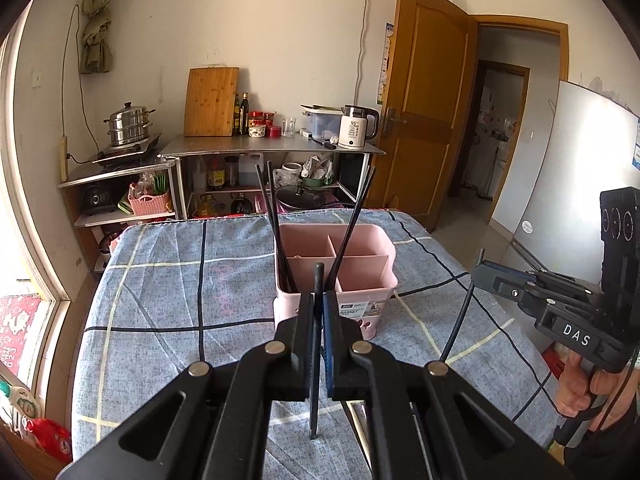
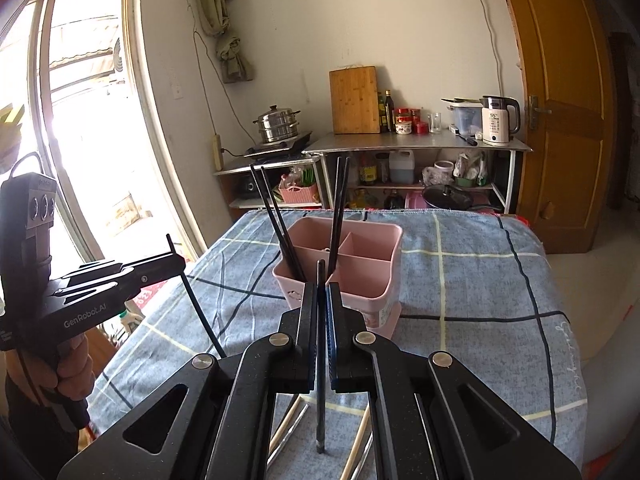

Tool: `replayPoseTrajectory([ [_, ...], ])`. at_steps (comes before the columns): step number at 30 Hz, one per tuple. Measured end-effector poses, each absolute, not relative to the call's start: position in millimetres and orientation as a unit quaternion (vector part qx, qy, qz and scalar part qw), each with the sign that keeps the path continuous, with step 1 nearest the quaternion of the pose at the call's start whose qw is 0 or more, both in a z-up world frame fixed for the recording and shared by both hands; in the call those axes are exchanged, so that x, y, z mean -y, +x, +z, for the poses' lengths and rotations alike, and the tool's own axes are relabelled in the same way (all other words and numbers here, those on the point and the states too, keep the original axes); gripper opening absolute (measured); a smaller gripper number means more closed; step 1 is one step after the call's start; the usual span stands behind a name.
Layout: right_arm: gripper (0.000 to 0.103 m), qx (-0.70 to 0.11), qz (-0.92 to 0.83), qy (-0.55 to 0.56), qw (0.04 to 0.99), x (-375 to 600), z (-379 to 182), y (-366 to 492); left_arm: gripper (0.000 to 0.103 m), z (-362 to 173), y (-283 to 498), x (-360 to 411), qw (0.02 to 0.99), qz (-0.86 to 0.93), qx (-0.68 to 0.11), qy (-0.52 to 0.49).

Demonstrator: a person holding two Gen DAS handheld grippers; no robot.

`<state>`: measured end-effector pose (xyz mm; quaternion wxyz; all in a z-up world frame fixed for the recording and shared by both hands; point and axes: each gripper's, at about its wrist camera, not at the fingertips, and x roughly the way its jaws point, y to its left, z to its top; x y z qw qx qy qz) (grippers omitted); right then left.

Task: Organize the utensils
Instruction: 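Lift both held black chopsticks and carry them over the pink basket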

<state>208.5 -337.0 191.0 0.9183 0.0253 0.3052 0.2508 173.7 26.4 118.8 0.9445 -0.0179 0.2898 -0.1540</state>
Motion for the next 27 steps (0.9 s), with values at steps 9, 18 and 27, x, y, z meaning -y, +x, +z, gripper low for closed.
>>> replayPoseTrajectory([
  [9, 0.004, -0.291, 0.254, 0.021, 0.922, 338, 201, 208, 0.005, 128, 177, -25, 0.944, -0.161, -0.289, -0.02],
  [18, 0.004, -0.265, 0.265, 0.016, 0.927, 332, 224, 218, 0.005, 163, 193, -23, 0.945, -0.176, -0.274, -0.023],
  [27, 0.004, -0.233, 0.279, 0.02, 0.931, 320, 259, 239, 0.005, 201, 215, -25, 0.949, -0.182, -0.256, -0.029],
])
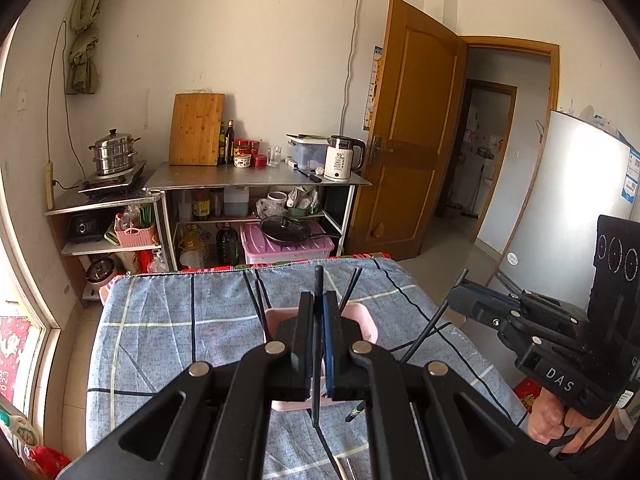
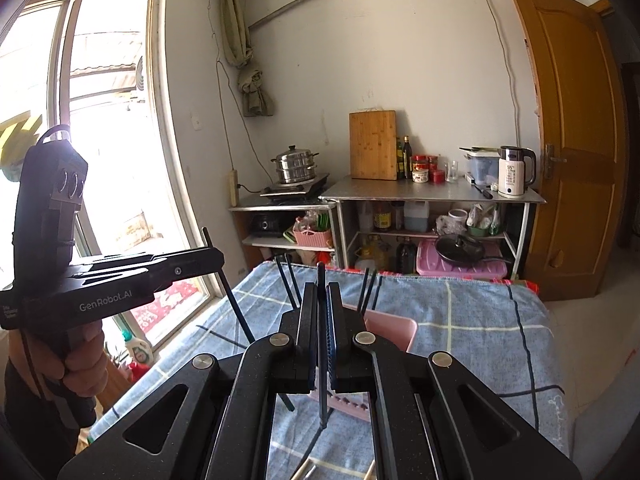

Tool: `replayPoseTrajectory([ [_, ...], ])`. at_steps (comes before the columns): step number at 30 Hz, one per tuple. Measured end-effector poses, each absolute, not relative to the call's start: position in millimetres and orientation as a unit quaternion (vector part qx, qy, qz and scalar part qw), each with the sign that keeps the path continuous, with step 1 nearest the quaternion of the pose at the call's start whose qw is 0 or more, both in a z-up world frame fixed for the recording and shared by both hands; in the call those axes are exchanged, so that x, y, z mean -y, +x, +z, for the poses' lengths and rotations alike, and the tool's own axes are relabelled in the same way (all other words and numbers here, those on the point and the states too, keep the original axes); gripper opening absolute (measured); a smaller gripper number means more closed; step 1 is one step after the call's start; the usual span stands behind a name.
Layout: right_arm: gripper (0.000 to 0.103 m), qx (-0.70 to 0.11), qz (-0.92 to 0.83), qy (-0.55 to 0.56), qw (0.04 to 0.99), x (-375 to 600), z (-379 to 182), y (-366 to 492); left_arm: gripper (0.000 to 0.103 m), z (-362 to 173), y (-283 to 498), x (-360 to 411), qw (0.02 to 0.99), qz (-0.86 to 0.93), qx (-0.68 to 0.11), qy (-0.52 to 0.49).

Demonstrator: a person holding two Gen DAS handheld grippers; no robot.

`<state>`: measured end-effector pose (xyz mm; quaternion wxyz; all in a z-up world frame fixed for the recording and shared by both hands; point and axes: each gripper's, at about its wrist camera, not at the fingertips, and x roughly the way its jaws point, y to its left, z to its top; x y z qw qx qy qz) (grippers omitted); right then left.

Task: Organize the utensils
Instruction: 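Lift both held black chopsticks and carry them over the pink basket, then open both tools to drop the black chopsticks into the basket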

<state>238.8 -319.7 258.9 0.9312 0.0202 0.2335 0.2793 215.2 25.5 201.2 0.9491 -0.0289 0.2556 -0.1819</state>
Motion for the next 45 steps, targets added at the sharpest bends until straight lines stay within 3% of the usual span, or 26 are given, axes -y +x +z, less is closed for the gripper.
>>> replayPoseTrajectory([
  [15, 0.004, -0.189, 0.276, 0.035, 0.942, 306, 287, 273, 0.005, 225, 251, -28, 0.958, -0.175, -0.223, -0.033],
  [34, 0.004, -0.285, 0.273, 0.045, 0.918, 304, 204, 319, 0.005, 141, 294, -32, 0.939, -0.169, -0.295, -0.059],
  [45, 0.012, -0.279, 0.261, 0.043, 0.923, 314, 209, 305, 0.008, 150, 281, -40, 0.946, -0.149, -0.281, -0.06],
])
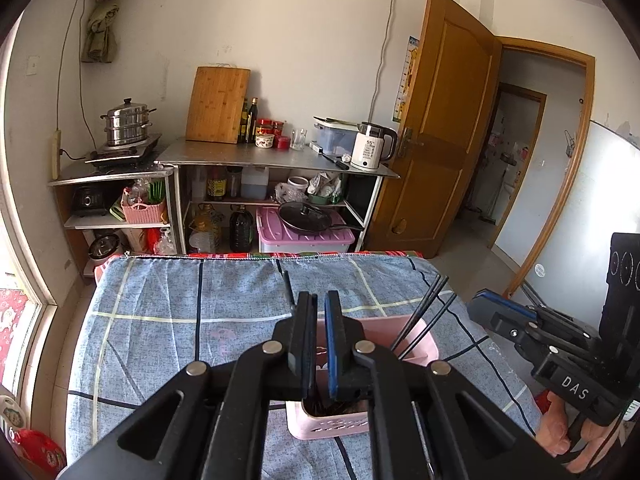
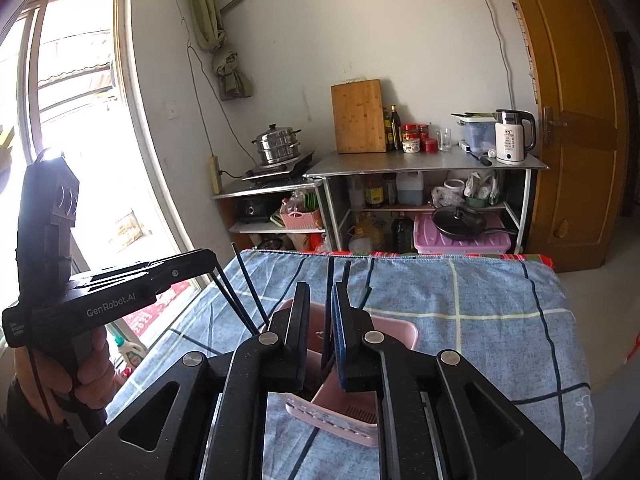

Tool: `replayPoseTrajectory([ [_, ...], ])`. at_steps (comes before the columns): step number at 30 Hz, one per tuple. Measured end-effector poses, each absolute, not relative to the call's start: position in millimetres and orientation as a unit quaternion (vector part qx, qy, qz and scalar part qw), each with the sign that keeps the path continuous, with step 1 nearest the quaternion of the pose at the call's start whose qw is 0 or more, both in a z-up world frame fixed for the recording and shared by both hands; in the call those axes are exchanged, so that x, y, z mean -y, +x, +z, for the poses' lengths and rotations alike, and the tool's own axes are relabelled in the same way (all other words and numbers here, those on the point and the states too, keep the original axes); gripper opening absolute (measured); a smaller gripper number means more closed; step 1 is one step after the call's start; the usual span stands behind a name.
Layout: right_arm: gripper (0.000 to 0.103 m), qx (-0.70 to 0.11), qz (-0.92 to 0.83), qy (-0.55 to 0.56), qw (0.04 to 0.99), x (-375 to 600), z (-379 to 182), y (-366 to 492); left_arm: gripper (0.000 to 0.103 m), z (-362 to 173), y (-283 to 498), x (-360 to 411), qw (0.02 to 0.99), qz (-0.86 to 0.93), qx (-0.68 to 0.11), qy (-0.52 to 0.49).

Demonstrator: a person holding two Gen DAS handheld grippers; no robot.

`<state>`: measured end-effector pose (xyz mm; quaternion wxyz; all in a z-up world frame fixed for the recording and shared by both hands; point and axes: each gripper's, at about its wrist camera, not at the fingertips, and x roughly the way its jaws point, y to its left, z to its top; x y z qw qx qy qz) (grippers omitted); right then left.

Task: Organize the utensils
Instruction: 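Open both tools to drop the black chopsticks into the basket, then grasp a wooden chopstick with the left tool while the right tool grasps another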

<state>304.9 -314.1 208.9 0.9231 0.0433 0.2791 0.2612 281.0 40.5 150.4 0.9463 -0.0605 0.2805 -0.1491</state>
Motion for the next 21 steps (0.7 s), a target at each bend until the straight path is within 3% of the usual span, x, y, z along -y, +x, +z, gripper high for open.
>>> replayPoseTrajectory([
  [9, 0.012, -0.258, 0.252, 0.05, 0.932, 340, 220, 270, 0.018, 166, 237, -53, 0.956, -0.147, -0.244, -0.069],
  [21, 0.012, -0.272, 0.243, 0.059, 0.929, 379, 191, 212, 0.022, 127, 170, -50, 0.954, -0.159, -0.245, -0.066],
])
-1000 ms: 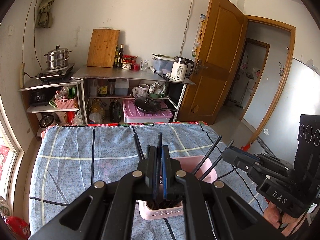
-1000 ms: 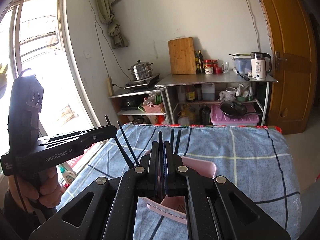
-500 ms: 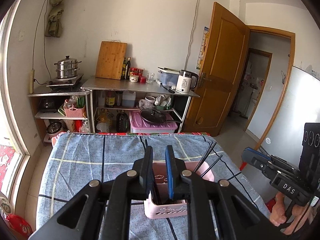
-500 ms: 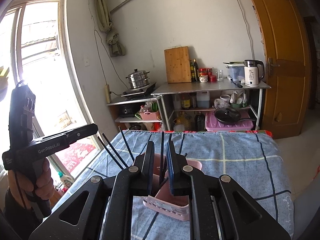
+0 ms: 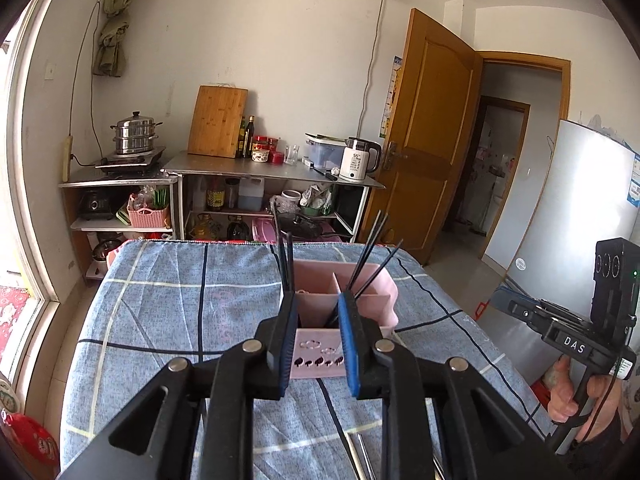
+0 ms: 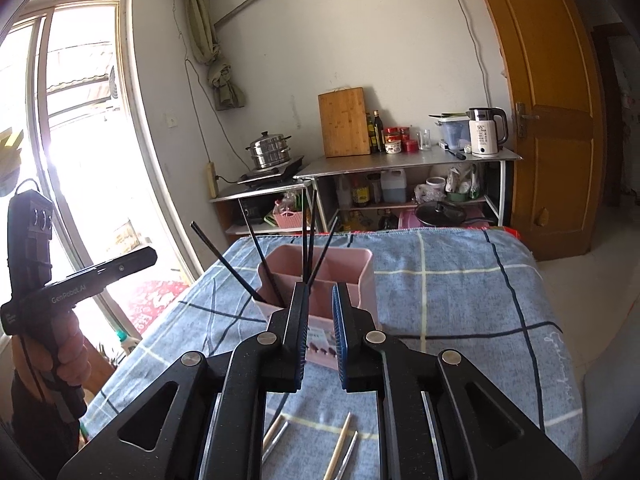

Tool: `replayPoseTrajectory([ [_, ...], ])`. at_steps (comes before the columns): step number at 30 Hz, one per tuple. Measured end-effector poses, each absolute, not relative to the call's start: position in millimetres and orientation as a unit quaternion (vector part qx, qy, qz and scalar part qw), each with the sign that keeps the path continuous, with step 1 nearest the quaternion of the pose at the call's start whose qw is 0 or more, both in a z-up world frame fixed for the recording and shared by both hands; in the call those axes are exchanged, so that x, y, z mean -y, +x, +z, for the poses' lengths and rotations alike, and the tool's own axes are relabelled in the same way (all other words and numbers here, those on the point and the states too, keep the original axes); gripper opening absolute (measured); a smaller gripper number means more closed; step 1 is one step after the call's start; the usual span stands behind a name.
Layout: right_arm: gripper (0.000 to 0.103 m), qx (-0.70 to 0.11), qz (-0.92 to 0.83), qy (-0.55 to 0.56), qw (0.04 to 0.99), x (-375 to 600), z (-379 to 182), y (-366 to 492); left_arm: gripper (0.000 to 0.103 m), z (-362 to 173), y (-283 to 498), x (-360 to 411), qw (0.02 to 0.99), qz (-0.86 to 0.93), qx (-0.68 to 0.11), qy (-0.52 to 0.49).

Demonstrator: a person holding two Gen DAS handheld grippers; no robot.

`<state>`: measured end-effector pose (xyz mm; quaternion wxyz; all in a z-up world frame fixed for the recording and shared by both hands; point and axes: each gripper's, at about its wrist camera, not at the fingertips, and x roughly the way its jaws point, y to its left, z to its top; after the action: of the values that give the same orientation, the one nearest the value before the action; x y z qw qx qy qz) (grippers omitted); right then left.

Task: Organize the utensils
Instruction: 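Grasp a wooden chopstick with the left tool while the right tool grasps another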

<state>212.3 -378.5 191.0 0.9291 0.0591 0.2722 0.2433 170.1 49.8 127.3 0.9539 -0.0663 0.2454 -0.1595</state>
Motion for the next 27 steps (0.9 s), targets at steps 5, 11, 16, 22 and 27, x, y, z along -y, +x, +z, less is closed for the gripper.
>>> replayPoseTrajectory([
  [5, 0.012, -0.289, 0.239, 0.066, 0.925, 388, 174, 198, 0.022, 99, 154, -42, 0.946, -0.169, -0.267, -0.07],
  [11, 0.012, -0.307, 0.233, 0.071, 0.92, 395, 154, 183, 0.022, 64, 142, -32, 0.934, -0.176, -0.302, -0.071],
  [16, 0.012, -0.324, 0.227, 0.076, 0.915, 399, 138, 180, 0.022, 46, 142, -24, 0.926, -0.179, -0.323, -0.073],
  [22, 0.012, -0.356, 0.218, 0.077, 0.905, 397, 113, 184, 0.022, 16, 148, -12, 0.911, -0.182, -0.363, -0.066],
  [27, 0.012, -0.387, 0.215, 0.075, 0.894, 393, 90, 191, 0.022, -6, 150, 1, 0.898, -0.193, -0.39, -0.063],
])
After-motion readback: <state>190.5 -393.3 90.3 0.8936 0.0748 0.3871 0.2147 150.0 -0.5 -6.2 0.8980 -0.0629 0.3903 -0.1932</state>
